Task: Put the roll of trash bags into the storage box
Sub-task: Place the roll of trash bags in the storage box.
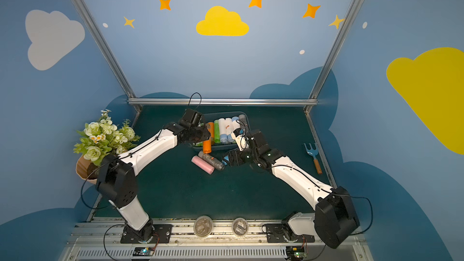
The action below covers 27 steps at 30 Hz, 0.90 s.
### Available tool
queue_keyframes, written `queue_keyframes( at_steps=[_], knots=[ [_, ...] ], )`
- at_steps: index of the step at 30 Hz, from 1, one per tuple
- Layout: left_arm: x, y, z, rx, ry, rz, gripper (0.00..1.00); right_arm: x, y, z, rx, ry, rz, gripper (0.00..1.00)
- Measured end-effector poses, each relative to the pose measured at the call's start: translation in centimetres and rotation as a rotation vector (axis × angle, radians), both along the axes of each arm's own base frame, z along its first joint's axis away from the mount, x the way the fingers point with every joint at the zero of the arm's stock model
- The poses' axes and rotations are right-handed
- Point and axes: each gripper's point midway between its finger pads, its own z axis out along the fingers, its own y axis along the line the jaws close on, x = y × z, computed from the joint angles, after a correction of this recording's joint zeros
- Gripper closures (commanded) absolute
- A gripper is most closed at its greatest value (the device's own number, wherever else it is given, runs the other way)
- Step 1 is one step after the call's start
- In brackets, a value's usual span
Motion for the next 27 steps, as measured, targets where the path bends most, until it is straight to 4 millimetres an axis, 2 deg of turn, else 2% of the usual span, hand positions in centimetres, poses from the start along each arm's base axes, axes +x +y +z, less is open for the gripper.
queue_keyframes(
  at_steps=[4, 8, 13, 22, 27],
  knots=[
    [2.9, -1.1, -0.9, 0.007, 0.02, 0.002, 0.62, -0.4, 0.5, -0.5, 0.013, 0.031, 0.027, 0.08],
    [4.9, -1.9, -1.9, 0.026, 0.035, -0.01, 0.62, -0.4, 0.7, -0.2, 0.029, 0.036, 0.022, 0.07],
    [6.2, -1.9, -3.3, 0.056, 0.063, -0.022, 0.62, -0.4, 0.8, -0.1, 0.035, 0.041, 0.018, 0.08],
    [8.9, -1.8, -4.2, 0.066, 0.068, -0.026, 0.62, -0.5, 0.7, 0.0, 0.031, 0.037, 0.016, 0.08],
    [9.2, -1.9, -4.7, 0.07, 0.078, -0.026, 0.61, -0.6, 0.5, -0.4, 0.025, 0.048, 0.009, 0.08]
  ],
)
